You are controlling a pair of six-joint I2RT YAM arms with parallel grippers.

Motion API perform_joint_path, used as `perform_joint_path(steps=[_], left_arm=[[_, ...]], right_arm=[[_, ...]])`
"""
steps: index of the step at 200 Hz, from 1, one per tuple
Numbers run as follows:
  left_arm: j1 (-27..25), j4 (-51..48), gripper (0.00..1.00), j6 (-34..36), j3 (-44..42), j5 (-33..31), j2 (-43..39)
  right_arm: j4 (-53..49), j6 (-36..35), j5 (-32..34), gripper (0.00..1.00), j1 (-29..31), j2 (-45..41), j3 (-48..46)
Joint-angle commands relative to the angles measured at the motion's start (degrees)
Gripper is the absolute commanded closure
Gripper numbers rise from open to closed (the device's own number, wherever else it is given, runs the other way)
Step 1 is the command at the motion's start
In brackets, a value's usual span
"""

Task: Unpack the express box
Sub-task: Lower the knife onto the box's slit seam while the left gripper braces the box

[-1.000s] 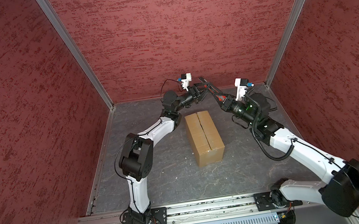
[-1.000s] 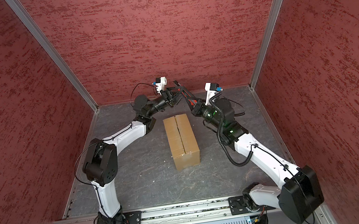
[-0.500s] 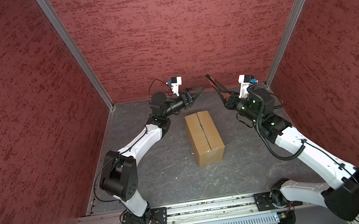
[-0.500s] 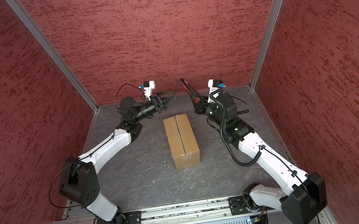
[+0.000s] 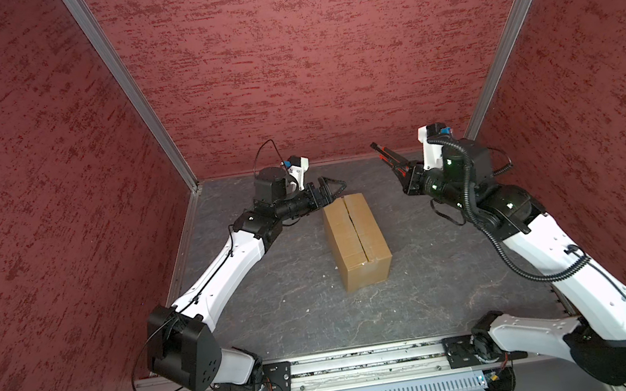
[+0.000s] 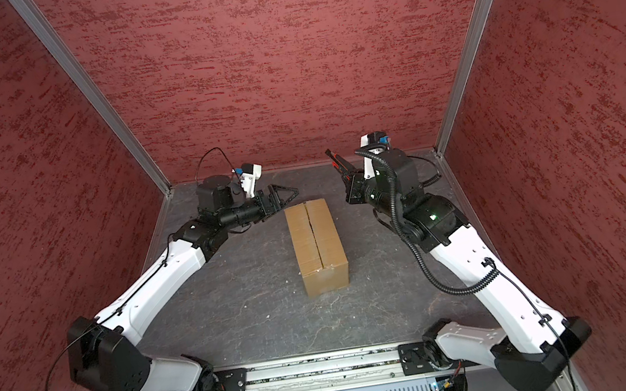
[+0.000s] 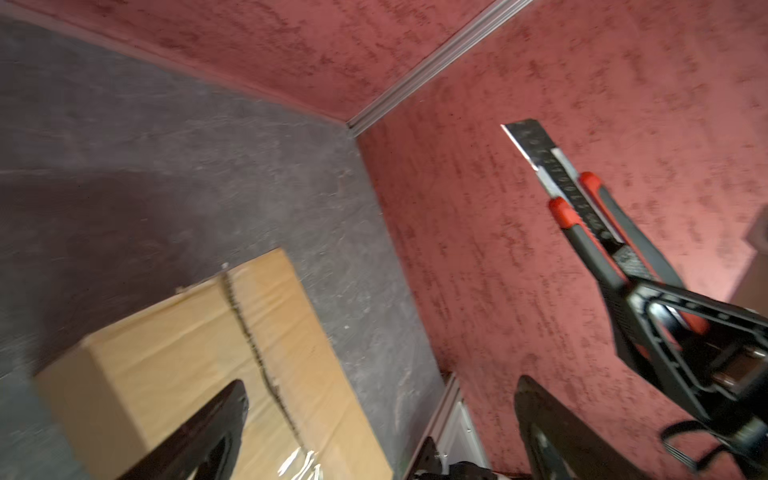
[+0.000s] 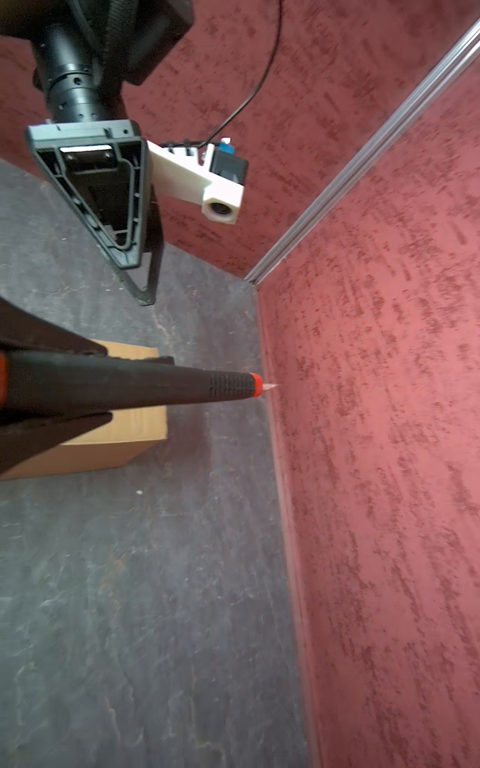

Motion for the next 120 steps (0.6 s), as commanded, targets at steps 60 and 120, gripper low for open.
perform_joint_path(steps=[60,120], left_arm=[[-0.1,-11.31,0.0,8.31,-2.14,-8.17,3.15],[-0.46,-5.86,0.0,8.36,-5.14,-11.29,6.48]], right_arm=[[-21.39,3.08,15.96,1.0,11.33,7.83,10.33],[-20.26,4.31,16.84,1.0,15.83,12.01,11.52]])
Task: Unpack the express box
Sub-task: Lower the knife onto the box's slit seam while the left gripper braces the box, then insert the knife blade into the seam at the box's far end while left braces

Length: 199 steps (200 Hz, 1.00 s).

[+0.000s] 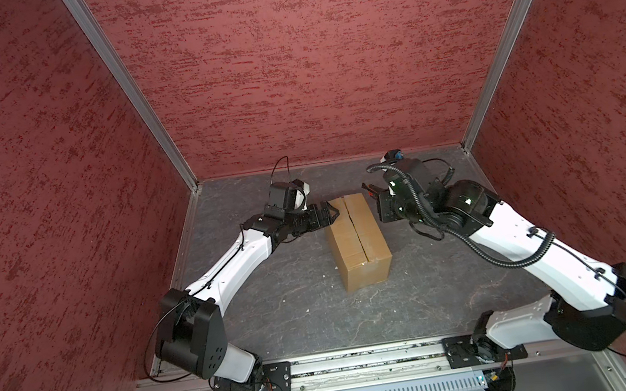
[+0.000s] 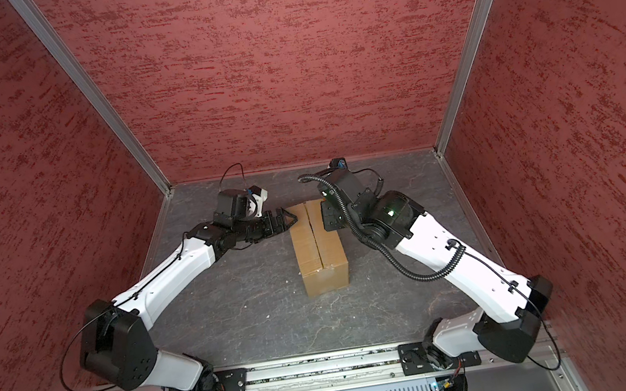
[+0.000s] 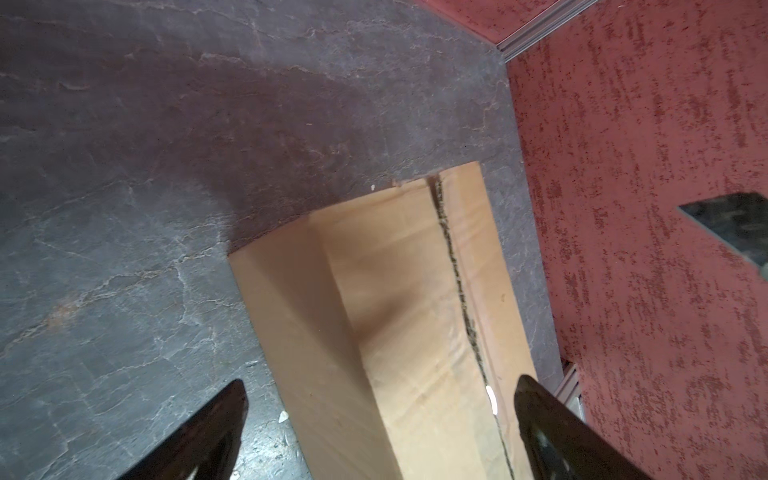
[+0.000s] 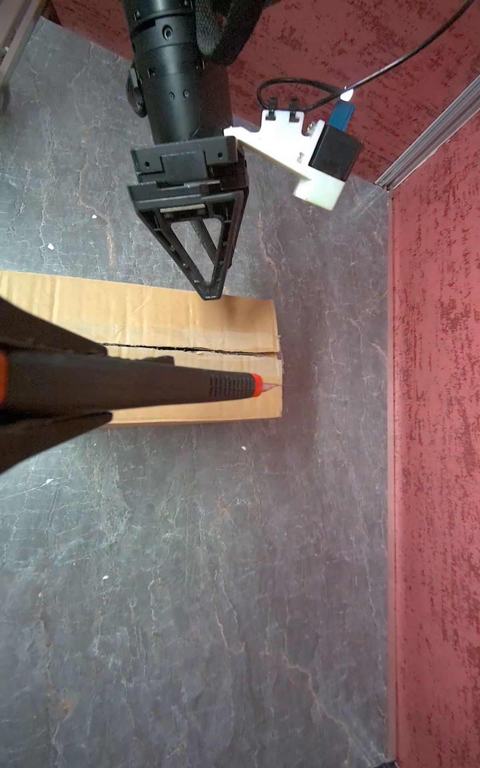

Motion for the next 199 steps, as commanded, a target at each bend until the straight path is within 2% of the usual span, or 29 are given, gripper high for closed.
perform_joint_path(steps=[1,89,199], left_arm=[[-0.21,3.56,0.0,0.94,-0.84,-2.08,1.37],[-0.13,13.81,0.0,-4.94,-3.8,-1.81,6.15],[-0.21,16.67,0.0,-6.82,-5.49,-1.72,8.34]], right_arm=[[-0.79,1.33,2.93,1.0,1.55,1.02,2.33],[-0.05,1.11,4.44,1.0,4.96,5.17,3.44],[3.79,-0.2,5.61,1.0,4.96,11.75,4.0]])
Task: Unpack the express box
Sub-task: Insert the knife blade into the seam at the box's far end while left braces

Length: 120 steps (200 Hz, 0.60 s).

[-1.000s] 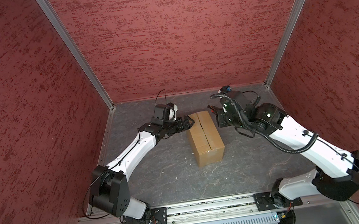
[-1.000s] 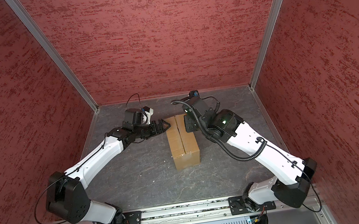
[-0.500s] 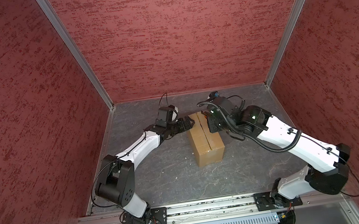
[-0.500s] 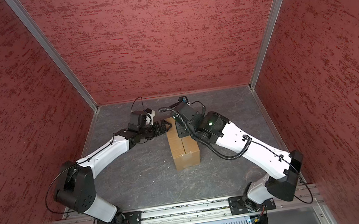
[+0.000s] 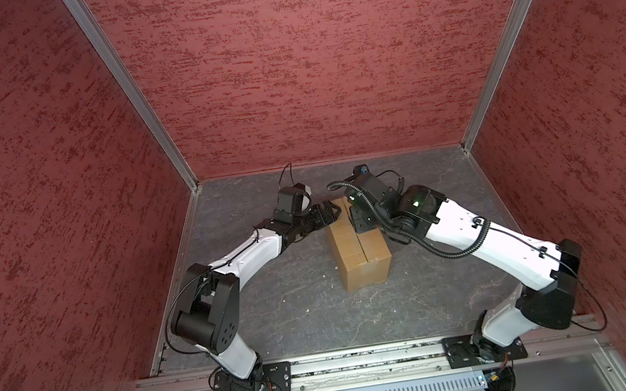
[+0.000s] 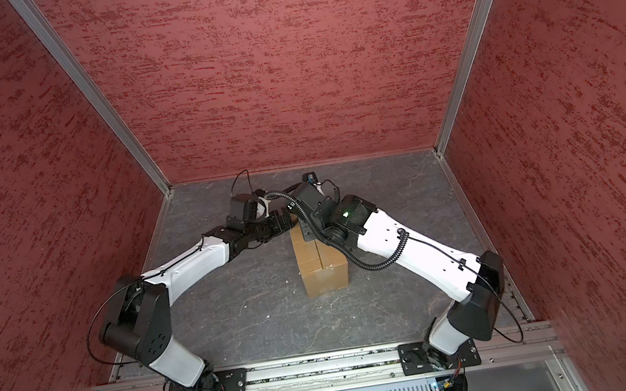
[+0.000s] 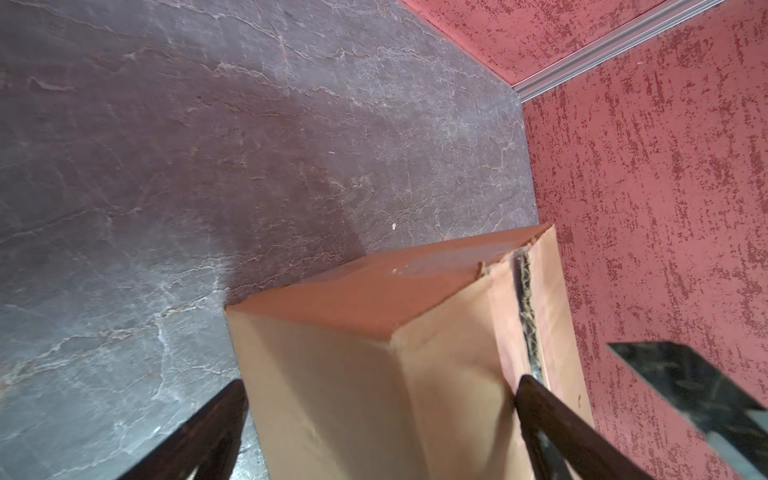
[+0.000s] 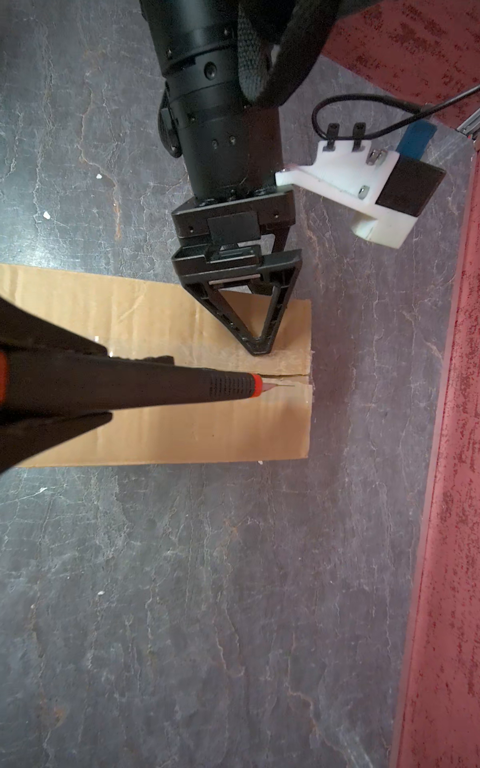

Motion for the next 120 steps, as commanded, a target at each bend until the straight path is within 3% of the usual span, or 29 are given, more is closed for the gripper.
perform_joint_path(steps=[1,120], left_arm=[[-0.21,0.54,0.0,-0.32,-1.34,0.14,1.13],[-0.39,2.33,0.0,-1.63,-2.96,0.58,1.04]], right_arm=[[2.79,-0.4,1.75,1.0,0.36,0.81,2.09],[0.94,-1.19,2.95,1.0,-0.03,4.44,3.98]])
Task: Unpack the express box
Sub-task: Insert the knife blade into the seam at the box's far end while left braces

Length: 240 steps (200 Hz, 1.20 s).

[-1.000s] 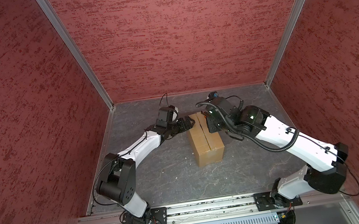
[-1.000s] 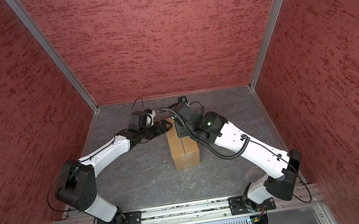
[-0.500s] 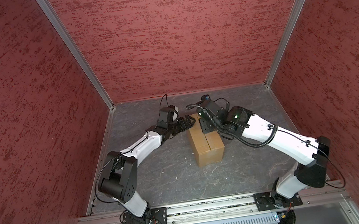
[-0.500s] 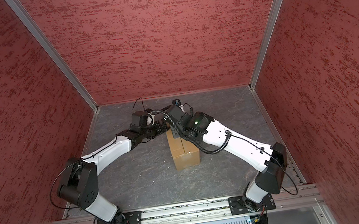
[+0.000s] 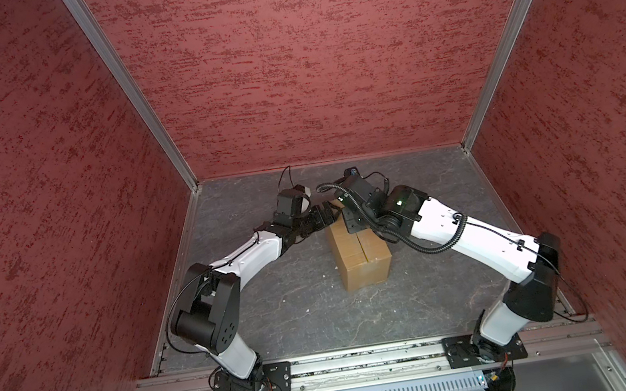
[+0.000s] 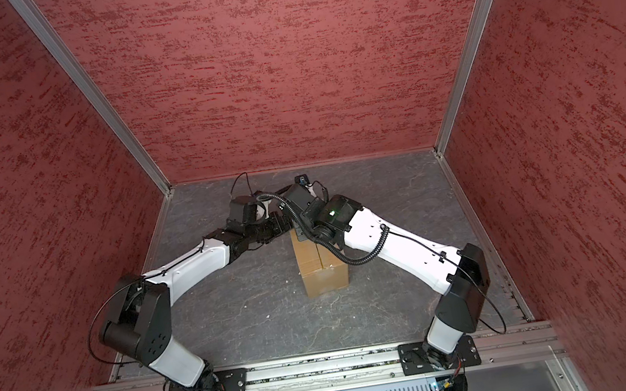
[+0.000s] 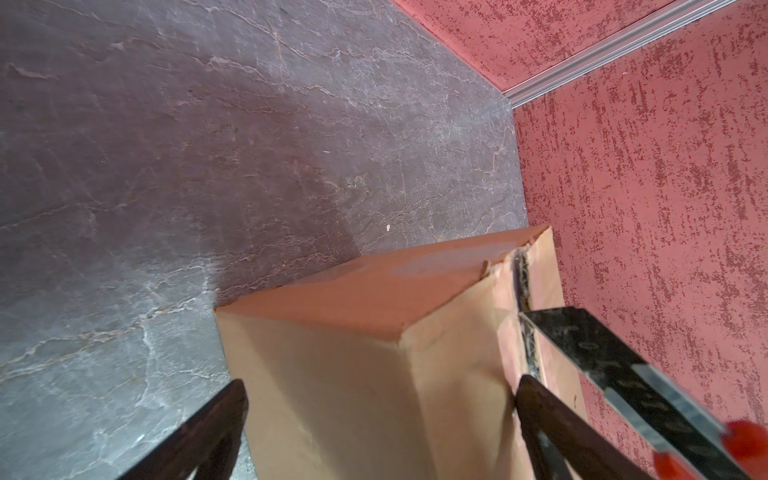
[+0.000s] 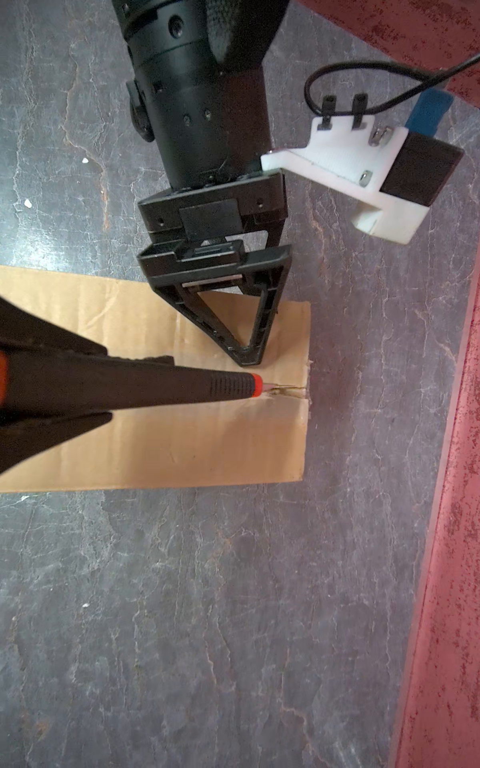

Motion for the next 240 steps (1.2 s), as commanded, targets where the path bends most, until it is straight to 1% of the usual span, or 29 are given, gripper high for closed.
perform_joint_path(steps=[1,45,119,240], left_arm=[[-0.39,-0.95,0.0,-0.06,-1.1,-0.28,1.04],[-0.57,-0.95,0.0,-0.1,-1.11,-0.19,1.17],[-0.61,-0.6,0.0,-0.27,-1.07,-0.01,1.3],[-0.65,0.09,0.0,-0.86,-1.42,0.11,1.39]], right_arm=[[-0.38,-0.3,2.7,1.0,-0.01,0.29,2.7],[-1.19,-1.04,3.82,1.0,-0.03,0.63,3.09],[-0.32,-1.85,2.16,1.0,-0.36,1.61,2.95],[-1.46,-0.64,-0.72,1.0,-0.54,1.44,1.3]])
